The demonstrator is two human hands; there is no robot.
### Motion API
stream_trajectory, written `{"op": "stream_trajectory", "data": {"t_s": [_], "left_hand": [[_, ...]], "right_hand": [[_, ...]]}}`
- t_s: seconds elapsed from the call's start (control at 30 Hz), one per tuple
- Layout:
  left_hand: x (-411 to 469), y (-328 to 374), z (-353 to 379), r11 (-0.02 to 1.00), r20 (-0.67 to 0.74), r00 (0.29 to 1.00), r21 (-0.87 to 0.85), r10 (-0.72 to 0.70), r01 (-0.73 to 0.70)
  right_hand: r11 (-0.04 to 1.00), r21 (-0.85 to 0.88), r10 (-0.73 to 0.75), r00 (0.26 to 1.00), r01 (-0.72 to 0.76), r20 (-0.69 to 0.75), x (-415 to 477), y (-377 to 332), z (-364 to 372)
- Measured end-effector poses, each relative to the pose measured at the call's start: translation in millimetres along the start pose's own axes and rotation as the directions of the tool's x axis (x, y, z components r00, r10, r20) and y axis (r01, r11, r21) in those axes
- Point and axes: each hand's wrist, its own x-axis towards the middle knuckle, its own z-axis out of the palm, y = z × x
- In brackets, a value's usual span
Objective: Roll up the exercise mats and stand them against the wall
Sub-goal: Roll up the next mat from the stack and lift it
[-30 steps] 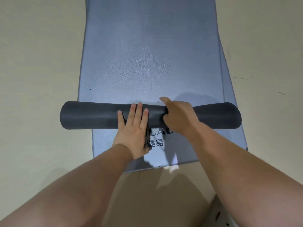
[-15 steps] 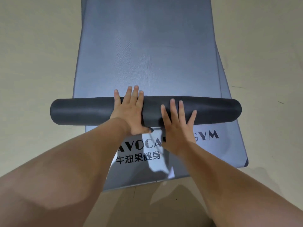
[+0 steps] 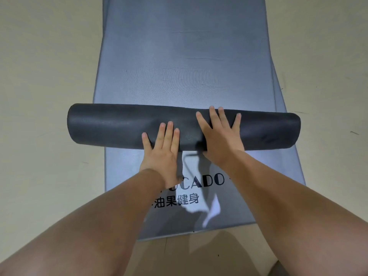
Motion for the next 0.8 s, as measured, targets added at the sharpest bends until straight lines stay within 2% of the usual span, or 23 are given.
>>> {"op": "stream_trajectory", "data": {"t_s": [0.1, 0.2, 0.43, 0.57, 0.67, 0.8], "left_hand": [[4, 0, -3, 1.0, 0.01, 1.0, -0.015, 0.002, -0.001], [0, -2, -3, 0.999, -0.042, 0.999, -0.034, 0.0, -0.001], [-30, -2, -4, 1.0, -0.215, 0.977, -0.027, -0.008, 0.002], [-63, 11, 17, 0.996, -0.34, 0.939, -0.045, 0.054, -0.074], [-84, 23, 33, 0.991, -0.385, 0.916, -0.025, 0.113, -0.132], [-103, 34, 39, 0.989, -0.467, 0.881, -0.082, 0.073, -0.125]], "right_hand": [[0.999, -0.053, -0.013, 1.0, 0.014, 0.022, 2, -2, -3], [0.998, -0.056, -0.032, 0.995, 0.037, 0.096, 6, -4, -12], [0.986, 0.135, -0.124, 0.972, 0.098, 0.201, 5, 14, -45], [0.966, 0.218, -0.192, 0.947, 0.137, 0.256, -22, 8, -52], [0.947, 0.289, -0.232, 0.919, 0.139, 0.317, -49, 0, -55], [0.919, 0.361, -0.31, 0.855, 0.157, 0.416, -62, 3, -68]]}}
